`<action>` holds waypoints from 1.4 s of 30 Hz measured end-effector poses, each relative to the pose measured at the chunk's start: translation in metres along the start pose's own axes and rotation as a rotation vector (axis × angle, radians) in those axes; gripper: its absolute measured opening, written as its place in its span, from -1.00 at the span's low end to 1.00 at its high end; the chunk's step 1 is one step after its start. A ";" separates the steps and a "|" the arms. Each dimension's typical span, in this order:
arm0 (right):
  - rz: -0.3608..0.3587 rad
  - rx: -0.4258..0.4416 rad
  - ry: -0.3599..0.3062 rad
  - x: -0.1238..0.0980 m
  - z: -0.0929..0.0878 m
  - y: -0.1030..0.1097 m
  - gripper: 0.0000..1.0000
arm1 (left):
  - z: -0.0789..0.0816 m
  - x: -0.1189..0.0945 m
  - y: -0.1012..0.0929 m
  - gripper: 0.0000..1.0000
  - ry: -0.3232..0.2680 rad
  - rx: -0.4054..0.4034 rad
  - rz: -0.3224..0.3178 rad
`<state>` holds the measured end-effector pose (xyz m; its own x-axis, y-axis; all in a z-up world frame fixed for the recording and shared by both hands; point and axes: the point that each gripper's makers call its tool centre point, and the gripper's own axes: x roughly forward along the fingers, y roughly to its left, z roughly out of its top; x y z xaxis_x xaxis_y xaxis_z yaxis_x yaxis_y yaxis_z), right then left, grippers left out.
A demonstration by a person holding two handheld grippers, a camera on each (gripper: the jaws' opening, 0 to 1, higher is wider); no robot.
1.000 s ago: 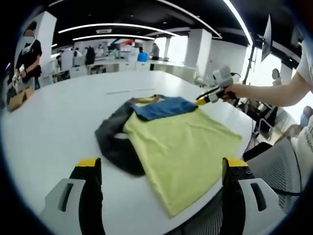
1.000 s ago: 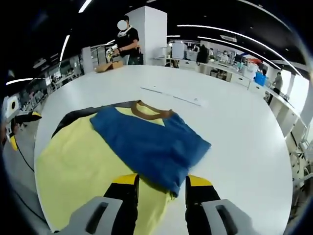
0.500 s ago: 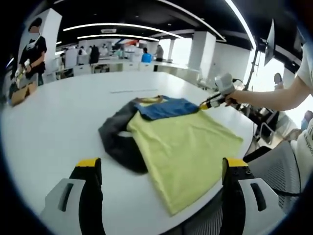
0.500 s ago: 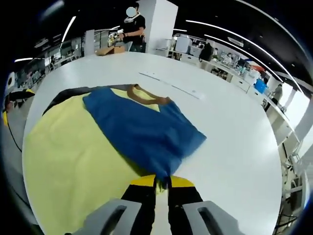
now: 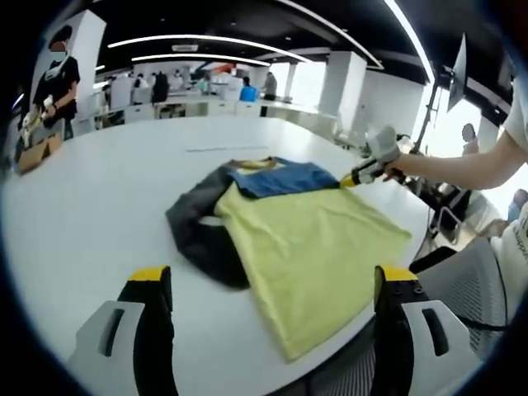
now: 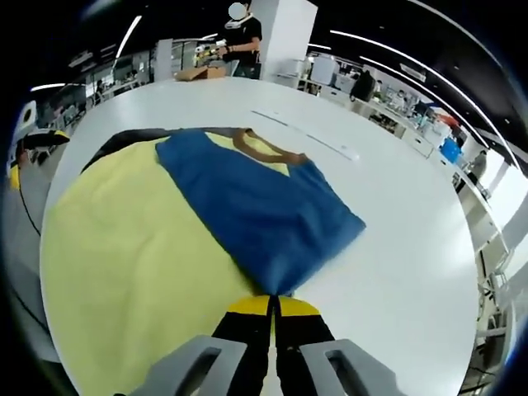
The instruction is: Fold the garment on the visible template until the final outline fits inside the template.
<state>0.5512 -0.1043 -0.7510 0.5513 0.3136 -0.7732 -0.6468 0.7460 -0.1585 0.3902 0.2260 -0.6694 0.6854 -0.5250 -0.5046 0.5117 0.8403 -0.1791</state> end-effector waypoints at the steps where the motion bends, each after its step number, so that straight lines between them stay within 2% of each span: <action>1: 0.001 0.005 -0.002 -0.001 0.000 0.000 -1.00 | 0.000 0.000 0.000 0.97 0.002 0.001 0.000; 5: -0.003 0.010 -0.005 -0.002 0.002 -0.002 -1.00 | 0.000 0.000 0.000 0.97 0.002 0.000 0.002; 8: -0.020 0.032 -0.032 -0.006 0.007 -0.006 -1.00 | -0.001 0.000 0.000 0.96 0.007 0.002 0.002; 12: -0.047 0.029 -0.035 -0.008 0.006 -0.012 -0.76 | -0.002 0.000 -0.001 0.96 0.007 0.000 0.000; 14: -0.059 0.042 -0.036 -0.008 0.005 -0.014 -0.72 | -0.002 0.001 -0.001 0.96 0.009 0.002 -0.002; 18: -0.045 0.140 -0.050 -0.005 0.003 -0.015 -0.75 | -0.002 0.001 -0.002 0.96 0.013 0.006 -0.005; 20: -0.047 0.148 -0.052 -0.003 0.002 -0.016 -0.74 | -0.002 0.000 -0.001 0.96 0.014 0.006 -0.004; 23: -0.058 0.167 -0.056 -0.001 0.003 -0.018 -0.92 | -0.001 0.000 0.000 0.96 0.012 0.006 -0.002; 25: -0.056 0.183 -0.041 0.002 0.000 -0.018 -0.97 | -0.001 0.000 0.001 0.96 0.014 0.005 0.001; 28: -0.083 0.209 -0.011 0.003 -0.006 -0.022 -1.00 | -0.002 -0.001 0.001 0.95 0.018 0.005 0.002; 30: -0.081 0.265 -0.010 0.003 -0.007 -0.022 -1.00 | -0.003 -0.001 0.001 0.95 0.017 0.001 0.002; 35: -0.089 0.285 0.000 0.003 -0.008 -0.024 -1.00 | -0.006 -0.001 0.001 0.94 0.028 -0.002 0.005; 37: -0.084 0.286 0.017 0.003 -0.011 -0.022 -0.93 | -0.006 -0.001 0.002 0.94 0.025 -0.002 0.007; 42: -0.075 0.315 0.005 0.000 -0.009 -0.014 -0.97 | -0.007 0.000 0.004 0.94 0.028 -0.010 0.011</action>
<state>0.5557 -0.1205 -0.7543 0.5880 0.2487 -0.7697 -0.4092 0.9123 -0.0179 0.3887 0.2301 -0.6755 0.6762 -0.5121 -0.5296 0.4990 0.8472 -0.1823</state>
